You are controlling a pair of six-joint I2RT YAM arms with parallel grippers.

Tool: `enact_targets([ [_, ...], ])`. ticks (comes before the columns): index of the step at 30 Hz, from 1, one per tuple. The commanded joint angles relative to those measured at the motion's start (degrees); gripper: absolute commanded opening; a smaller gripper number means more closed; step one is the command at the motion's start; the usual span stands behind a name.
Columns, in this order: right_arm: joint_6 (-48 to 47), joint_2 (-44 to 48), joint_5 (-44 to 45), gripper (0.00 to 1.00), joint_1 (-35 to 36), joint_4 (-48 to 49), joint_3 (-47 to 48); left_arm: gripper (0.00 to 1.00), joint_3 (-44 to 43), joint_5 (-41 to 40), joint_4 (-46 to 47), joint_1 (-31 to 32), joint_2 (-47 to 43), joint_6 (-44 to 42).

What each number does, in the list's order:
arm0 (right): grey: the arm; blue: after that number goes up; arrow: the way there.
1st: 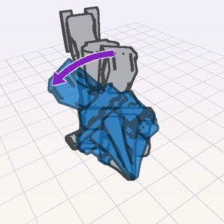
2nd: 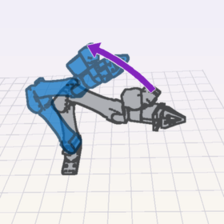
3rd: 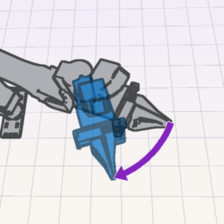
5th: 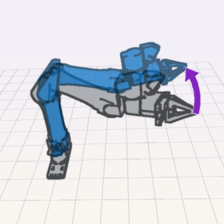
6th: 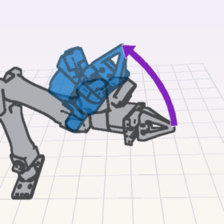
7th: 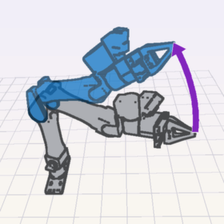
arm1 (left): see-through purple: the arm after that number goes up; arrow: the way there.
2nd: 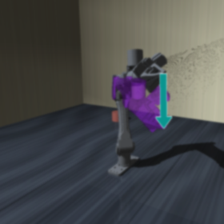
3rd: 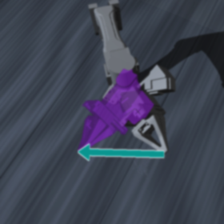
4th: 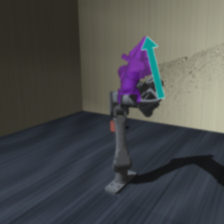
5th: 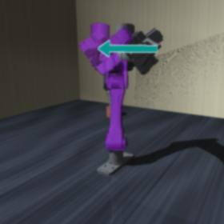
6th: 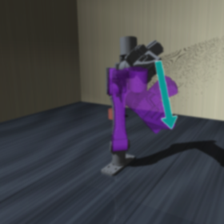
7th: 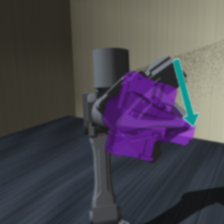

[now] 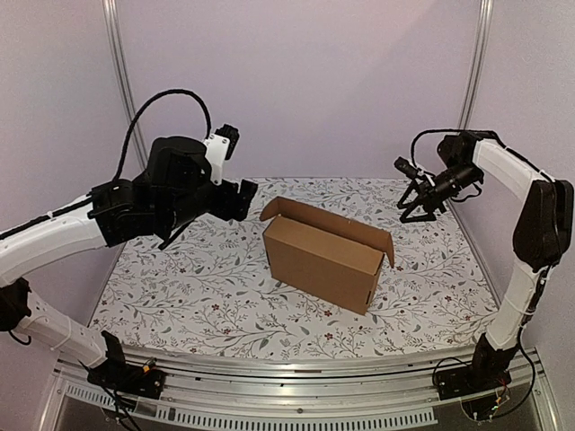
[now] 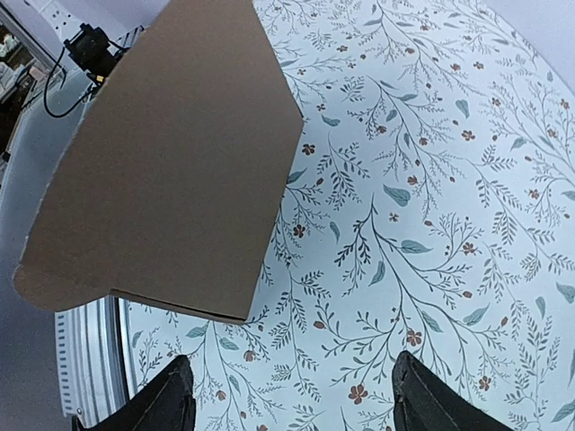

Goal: Fold the paper box

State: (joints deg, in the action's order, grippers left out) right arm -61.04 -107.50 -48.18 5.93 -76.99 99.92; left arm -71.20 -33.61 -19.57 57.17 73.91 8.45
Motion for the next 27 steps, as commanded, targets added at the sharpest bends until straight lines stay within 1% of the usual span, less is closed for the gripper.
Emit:
enact_targets([
  [1,-12.52,5.44,-4.49,0.76,0.18,-20.04,-3.74,0.89,-3.16,13.46,-10.28,-3.94,3.73,-0.41],
  [4,-15.23,6.35,-7.24,0.79,0.26,-22.18,-4.24,0.89,-6.48,20.79,-12.73,-6.65,7.50,-1.26],
  [5,-15.64,6.42,-7.80,0.80,0.41,-22.46,-4.29,0.89,-7.70,22.25,-13.33,-6.99,9.05,-1.75],
  [7,-15.50,6.68,-8.77,0.81,0.92,-22.43,-3.83,0.89,-10.09,22.65,-14.18,-7.35,11.81,-2.52],
  [8,-14.53,6.93,-9.18,0.93,1.26,-21.88,-3.18,0.89,-11.26,22.40,-14.68,-7.52,13.26,-2.77],
  [9,-12.30,7.50,-9.28,0.98,1.62,-20.06,-2.22,0.88,-12.43,22.25,-15.35,-7.89,14.68,-2.96],
  [10,-9.37,8.28,-9.05,0.99,2.07,-17.64,-1.44,0.87,-13.64,21.87,-16.14,-8.29,16.08,-2.81],
  [11,-4.16,10.22,-8.30,0.99,2.75,-13.96,-0.95,0.86,-14.77,21.87,-16.86,-8.88,17.37,-2.41],
  [13,4.28,14.75,-4.40,0.99,5.52,-4.53,-1.81,0.83,-15.92,21.87,-17.41,-9.59,19.07,-1.79],
  [16,14.84,24.42,1.81,0.99,12.83,10.00,-7.03,0.78,-15.44,22.84,-16.84,-10.53,19.86,-0.62],
  [17,16.86,26.68,3.18,0.99,15.58,12.68,-8.35,0.75,-14.89,23.80,-16.23,-10.92,19.76,-0.36],
  [18,17.93,28.33,3.92,0.99,18.49,12.47,-7.44,0.72,-14.28,24.90,-15.68,-11.32,19.60,-0.10],
  [19,18.64,27.55,4.48,0.95,20.88,11.69,-5.38,0.70,-13.60,26.12,-14.97,-11.63,19.36,0.14],
  [21,20.82,24.15,7.06,0.71,25.64,10.91,-2.29,0.67,-12.44,28.16,-13.79,-12.33,18.75,0.40],
  [22,21.16,22.81,10.18,0.58,28.29,10.94,-1.25,0.65,-12.05,28.89,-13.45,-12.67,18.49,0.44],
  [23,21.09,21.16,14.32,0.51,31.32,11.31,-0.71,0.64,-11.84,29.32,-13.25,-13.06,18.34,0.57],
  [24,20.99,19.08,18.24,0.46,34.19,12.27,-0.64,0.64,-11.64,29.83,-13.19,-13.43,18.20,0.60],
  [25,20.51,17.96,23.30,0.44,37.60,13.22,-1.09,0.63,-11.48,30.21,-13.12,-13.81,18.06,0.63],
  [27,20.16,15.76,31.32,0.41,41.99,16.97,-2.82,0.62,-11.33,30.85,-13.16,-14.53,18.07,0.86],
])
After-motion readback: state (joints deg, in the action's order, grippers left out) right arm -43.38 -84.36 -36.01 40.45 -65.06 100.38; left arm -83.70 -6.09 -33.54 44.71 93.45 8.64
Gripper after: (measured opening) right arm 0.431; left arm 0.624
